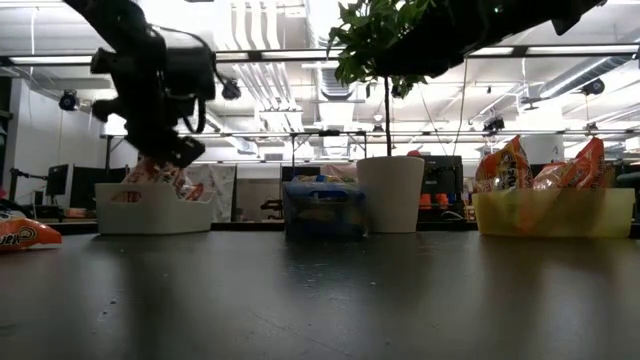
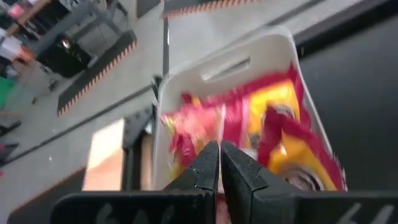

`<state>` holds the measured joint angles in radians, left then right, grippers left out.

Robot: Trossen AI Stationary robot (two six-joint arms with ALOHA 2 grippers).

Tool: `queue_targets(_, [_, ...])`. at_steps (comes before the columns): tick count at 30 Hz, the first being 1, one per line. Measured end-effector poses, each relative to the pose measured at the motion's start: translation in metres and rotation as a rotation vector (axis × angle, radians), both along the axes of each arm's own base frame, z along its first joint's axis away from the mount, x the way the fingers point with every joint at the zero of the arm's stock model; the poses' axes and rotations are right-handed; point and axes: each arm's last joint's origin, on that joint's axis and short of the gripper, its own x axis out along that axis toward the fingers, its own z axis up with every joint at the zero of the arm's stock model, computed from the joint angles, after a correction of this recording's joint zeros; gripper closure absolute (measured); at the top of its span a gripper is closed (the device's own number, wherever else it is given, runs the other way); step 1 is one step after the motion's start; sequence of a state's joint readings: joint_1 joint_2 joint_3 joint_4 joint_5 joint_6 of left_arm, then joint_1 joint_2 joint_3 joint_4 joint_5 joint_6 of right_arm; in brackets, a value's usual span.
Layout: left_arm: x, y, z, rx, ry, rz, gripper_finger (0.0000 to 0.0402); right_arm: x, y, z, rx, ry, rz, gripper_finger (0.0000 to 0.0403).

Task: Sort Maruchan noodles
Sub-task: Put the red noodle pack into the white bin, then put the orange noodle pack into the yellow bin

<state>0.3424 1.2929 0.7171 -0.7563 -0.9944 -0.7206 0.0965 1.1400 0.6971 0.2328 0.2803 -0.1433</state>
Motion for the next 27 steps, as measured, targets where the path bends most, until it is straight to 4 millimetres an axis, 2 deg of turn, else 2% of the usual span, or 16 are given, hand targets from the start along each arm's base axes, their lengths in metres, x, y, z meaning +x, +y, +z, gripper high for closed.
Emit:
queue_targets(5, [-0.001,-0.002,-0.019,-0.104,-0.020,0.029,0.0401,0.000,0.001,-0.001,0.004,0.010,0.003,0.0179])
queue_targets(12, [0.002,-0.002,-0.022,-0.155,-0.027,0.032,0.0401,0.000,0.001,-0.001,0.007,0.014,0.002,0.0179])
queue_targets(16, [0.005,-0.003,-0.005,-0.165,-0.024,0.005,0.0401,-0.001,0.001,-0.001,0.013,0.014,0.000,0.0179])
queue_targets(20, [0.008,-0.011,0.023,-0.163,-0.023,-0.036,0.0402,-0.001,0.001,-0.001,0.013,0.013,0.000,0.0179])
queue_targets(27, [0.025,-0.047,0.061,-0.229,-0.104,-0.242,0.0402,-0.001,0.001,-0.002,0.021,0.012,-0.002,0.0179])
